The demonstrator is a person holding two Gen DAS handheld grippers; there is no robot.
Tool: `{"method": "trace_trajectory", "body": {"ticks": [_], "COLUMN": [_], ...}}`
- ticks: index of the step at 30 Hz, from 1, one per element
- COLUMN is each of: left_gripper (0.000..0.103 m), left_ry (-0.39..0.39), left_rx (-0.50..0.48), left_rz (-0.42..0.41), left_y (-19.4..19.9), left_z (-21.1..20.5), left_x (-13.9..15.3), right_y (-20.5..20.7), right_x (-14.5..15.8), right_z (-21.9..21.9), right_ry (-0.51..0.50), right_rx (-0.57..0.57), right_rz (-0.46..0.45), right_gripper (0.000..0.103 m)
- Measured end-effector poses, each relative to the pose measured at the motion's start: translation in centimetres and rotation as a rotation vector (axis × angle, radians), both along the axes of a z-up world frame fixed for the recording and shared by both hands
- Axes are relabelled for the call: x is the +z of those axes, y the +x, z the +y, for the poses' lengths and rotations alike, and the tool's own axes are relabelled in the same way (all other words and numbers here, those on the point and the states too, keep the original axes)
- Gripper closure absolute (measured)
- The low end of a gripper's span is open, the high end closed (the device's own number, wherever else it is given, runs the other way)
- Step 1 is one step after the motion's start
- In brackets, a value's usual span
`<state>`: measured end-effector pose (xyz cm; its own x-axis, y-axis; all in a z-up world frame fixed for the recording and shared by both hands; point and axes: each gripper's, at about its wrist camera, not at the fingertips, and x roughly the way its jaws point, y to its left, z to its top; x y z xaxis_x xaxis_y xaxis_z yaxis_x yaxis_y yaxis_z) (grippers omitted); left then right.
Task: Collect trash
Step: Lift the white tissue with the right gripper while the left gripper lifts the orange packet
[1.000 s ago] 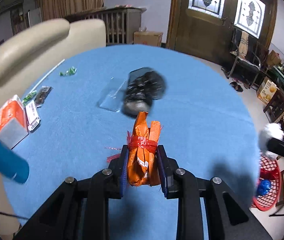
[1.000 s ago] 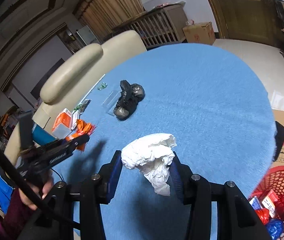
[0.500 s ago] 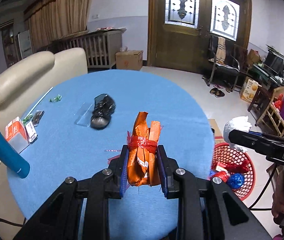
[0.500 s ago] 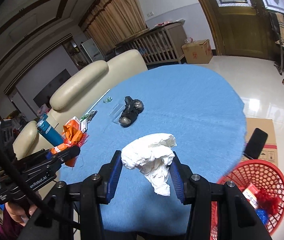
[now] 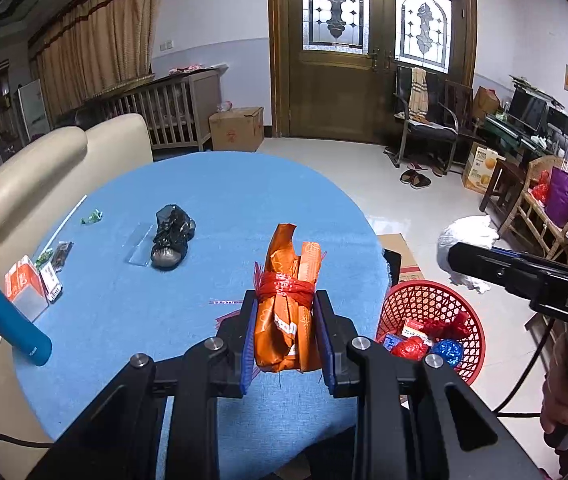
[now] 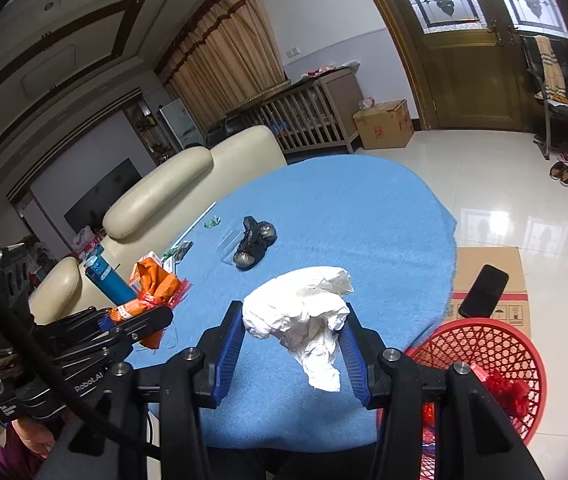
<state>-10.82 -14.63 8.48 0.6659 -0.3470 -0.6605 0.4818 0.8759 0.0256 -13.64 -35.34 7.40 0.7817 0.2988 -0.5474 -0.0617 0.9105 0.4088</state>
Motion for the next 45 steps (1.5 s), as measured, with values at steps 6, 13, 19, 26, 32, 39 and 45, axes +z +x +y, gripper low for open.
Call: {"method": "trace_trajectory", "body": {"ticks": [6, 13, 19, 26, 32, 39, 45], "left_gripper": [0.075, 0.075, 0.075, 0.075, 0.075, 0.075, 0.075], "left_ry": [0.032, 0.054, 0.067, 0.09, 0.11, 0.128, 0.14], "left_rx": [0.025, 0.026, 0.023, 0.017, 0.003, -0.011, -0.023], "left_rz": [-0.046, -0.087, -0.109, -0.146, -0.161, -0.167, -0.17], "left_y": [-1.1, -2.2, -3.0, -4.0, -4.4, -4.6, -4.7], "left_z": [-1.1, -1.8, -2.5, -3.2, -4.0, -4.8, -5.4], "left_x": [0.7, 1.4, 1.9, 2.4, 2.5, 2.4, 2.4], "right_y": [-1.6, -3.0, -3.7, -4.2, -4.5, -4.6, -4.8], "right_x": [0.3, 0.5, 1.2, 1.6, 1.7, 1.7, 1.8], "right_z": [-1.4, -2.3, -2.9, -2.9, -3.1, -3.5, -4.0], "right_ry": [0.016, 0.012, 0.018, 0.021, 0.025, 0.034, 0.045], "right_rx": [-0.023, -0.035, -0.046, -0.041, -0.043, -0.046, -0.053], "right_rz": [-0.009, -0.009, -0.031, -0.047, -0.051, -0.053, -0.057], "right_gripper": [0.054, 0.054, 0.054, 0.054, 0.054, 0.054, 0.054]}}
